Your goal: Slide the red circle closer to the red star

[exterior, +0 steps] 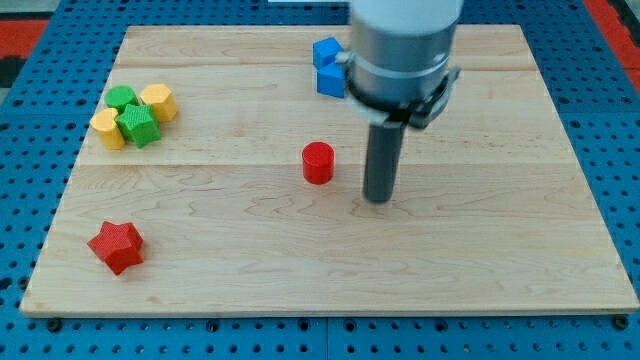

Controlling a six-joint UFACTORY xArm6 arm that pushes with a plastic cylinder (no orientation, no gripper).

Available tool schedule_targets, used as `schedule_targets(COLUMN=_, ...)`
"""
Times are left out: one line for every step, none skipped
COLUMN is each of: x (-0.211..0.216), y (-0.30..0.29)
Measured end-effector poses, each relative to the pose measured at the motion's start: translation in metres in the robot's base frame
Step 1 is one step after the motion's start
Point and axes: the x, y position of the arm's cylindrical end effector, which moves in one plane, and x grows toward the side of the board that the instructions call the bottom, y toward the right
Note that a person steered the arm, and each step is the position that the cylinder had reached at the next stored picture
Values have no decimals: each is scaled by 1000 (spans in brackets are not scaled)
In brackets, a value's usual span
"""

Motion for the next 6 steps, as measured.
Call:
schedule_targets(x=-33, y=-38)
schedule_targets(x=2, y=-127)
schedule_targets(x=34, y=-178)
schedule_targets(x=31, y=-145)
schedule_targets(x=77, y=-196)
schedule_targets(x=55, y=-195)
